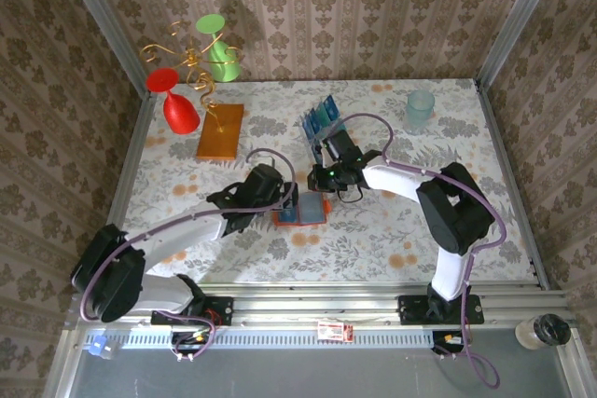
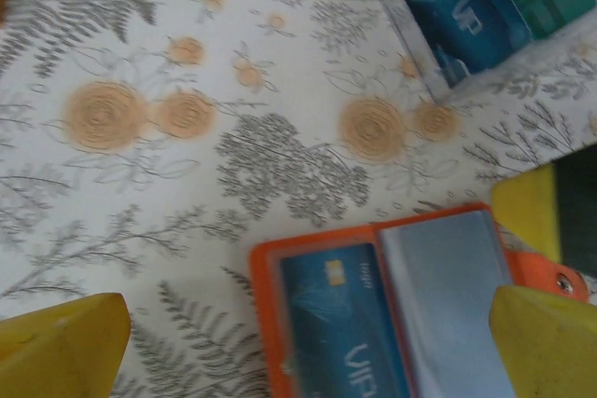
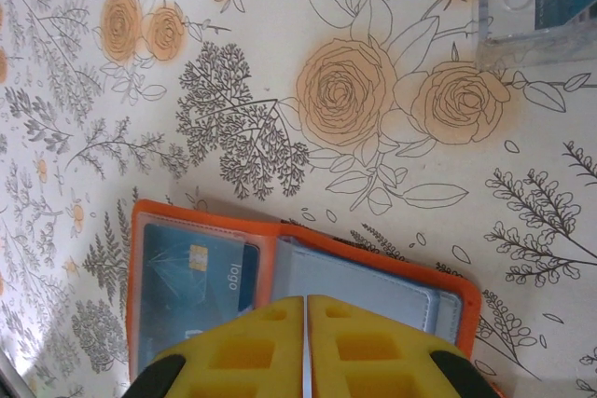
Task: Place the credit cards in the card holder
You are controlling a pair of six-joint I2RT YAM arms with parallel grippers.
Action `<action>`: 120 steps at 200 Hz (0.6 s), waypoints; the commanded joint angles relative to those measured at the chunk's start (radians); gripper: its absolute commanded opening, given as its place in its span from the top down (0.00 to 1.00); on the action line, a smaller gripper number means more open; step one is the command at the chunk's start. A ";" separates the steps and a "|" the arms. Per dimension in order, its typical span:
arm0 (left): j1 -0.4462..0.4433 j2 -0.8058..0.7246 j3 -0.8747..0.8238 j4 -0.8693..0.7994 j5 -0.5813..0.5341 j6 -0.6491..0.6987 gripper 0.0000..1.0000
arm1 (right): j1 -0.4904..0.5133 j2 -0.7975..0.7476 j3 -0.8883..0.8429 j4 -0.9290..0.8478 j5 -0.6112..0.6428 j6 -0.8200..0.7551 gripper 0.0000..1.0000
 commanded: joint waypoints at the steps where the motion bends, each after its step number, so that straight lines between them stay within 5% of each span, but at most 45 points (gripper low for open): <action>1: -0.030 0.051 0.024 0.019 -0.011 -0.045 0.00 | -0.005 0.031 -0.017 -0.034 0.003 -0.027 0.90; 120: -0.071 0.204 0.014 0.086 -0.004 -0.046 0.00 | 0.026 0.059 -0.094 0.034 -0.022 0.011 0.92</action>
